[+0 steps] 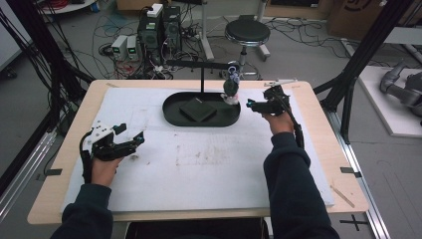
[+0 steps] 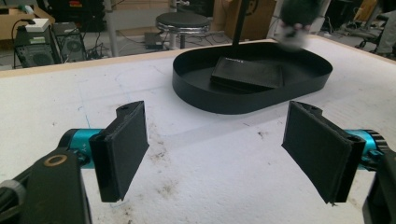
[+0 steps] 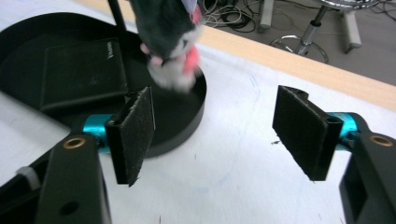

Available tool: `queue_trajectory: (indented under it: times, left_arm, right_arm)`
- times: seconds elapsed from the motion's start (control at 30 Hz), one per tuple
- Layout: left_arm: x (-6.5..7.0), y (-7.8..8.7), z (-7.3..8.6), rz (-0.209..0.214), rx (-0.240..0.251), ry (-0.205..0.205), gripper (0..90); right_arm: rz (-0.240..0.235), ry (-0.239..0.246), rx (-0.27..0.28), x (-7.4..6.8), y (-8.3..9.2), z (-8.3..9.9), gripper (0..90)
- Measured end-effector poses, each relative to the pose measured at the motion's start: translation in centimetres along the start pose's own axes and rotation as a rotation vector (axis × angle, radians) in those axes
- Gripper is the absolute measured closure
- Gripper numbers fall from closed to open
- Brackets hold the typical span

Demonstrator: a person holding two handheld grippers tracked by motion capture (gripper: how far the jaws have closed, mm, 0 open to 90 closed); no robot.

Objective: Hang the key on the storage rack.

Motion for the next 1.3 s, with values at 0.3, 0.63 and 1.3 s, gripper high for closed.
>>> queue_trajectory:
  times: [0.3,0.63,1.3]
  left_arm:
    - [-0.3,0.0,-0.2,-0.004,0.025,0.026,21.8]
    - [-0.2,0.0,-0.2,-0.001,0.022,0.021,21.8]
    - [0.0,0.0,-0.2,0.004,0.021,0.011,21.8]
  right_arm:
    - [-0.032,0.058,0.019,0.0,3.7,3.6,22.3]
    - [-0.069,0.088,0.091,-0.7,6.0,7.7,22.3]
    - [0.013,0.111,0.092,-0.7,7.0,11.7,23.5]
Point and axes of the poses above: each handheld gripper's, and its own axes: y roughly backward along the jaws, z roughly out of its underside, x roughly to its right, the point moved 3 cm from there along -y, roughly forward along the jaws, and after that the axes turned 1 degree about -x, right-handed, at the moved point
